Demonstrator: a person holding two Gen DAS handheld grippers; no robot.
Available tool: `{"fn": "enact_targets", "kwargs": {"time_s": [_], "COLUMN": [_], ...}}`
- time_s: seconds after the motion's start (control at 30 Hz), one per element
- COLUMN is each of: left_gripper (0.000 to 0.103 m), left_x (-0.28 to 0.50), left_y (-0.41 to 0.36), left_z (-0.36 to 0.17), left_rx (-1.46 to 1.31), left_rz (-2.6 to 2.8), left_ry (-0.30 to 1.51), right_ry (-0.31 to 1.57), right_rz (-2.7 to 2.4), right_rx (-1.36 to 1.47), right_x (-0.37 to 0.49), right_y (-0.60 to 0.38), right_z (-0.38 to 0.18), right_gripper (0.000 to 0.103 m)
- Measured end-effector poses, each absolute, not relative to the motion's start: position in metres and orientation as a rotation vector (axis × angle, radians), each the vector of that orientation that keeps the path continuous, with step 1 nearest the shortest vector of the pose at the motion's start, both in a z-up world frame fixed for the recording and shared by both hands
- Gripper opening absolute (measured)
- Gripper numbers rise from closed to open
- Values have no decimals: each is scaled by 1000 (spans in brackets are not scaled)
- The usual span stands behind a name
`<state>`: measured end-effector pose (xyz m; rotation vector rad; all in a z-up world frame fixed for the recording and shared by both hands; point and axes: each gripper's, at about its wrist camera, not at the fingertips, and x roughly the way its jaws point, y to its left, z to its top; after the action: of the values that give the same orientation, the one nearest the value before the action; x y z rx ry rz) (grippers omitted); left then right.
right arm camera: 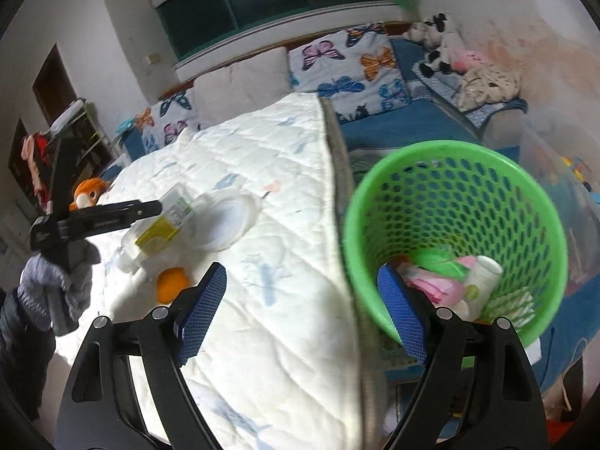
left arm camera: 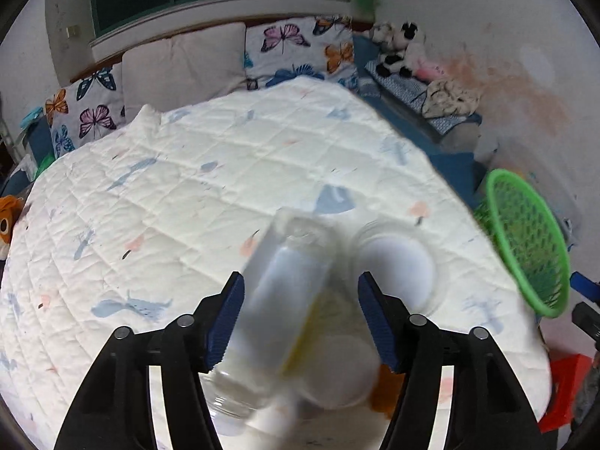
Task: Collect trash
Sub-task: 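Grasp the clear plastic bottle with the left gripper while the right gripper moves over the mattress, then grasp the clear round bowl with the right gripper while the left gripper holds the bottle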
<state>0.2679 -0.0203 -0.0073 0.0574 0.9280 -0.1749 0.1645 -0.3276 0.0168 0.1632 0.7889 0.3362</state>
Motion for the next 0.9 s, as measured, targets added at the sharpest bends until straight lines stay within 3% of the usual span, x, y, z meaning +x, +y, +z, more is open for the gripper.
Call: {"fn": "enact_targets", "kwargs": {"time_s": [0.43,0.9], "left_gripper": [63,56], "left_x": [285,279], "left_y": [-9,13], "left_z": [-31,-24], "left_rx": [68,37], "left_rz": [-205,-201], "left_ry": [997,954], "right_ry": [841,861], "right_rz": [456,568], "right_rx": [75,-11], "right_x": [175,183], "right_y": [-254,-196], "right_z": [4,-3], "right_gripper": [83,83]}}
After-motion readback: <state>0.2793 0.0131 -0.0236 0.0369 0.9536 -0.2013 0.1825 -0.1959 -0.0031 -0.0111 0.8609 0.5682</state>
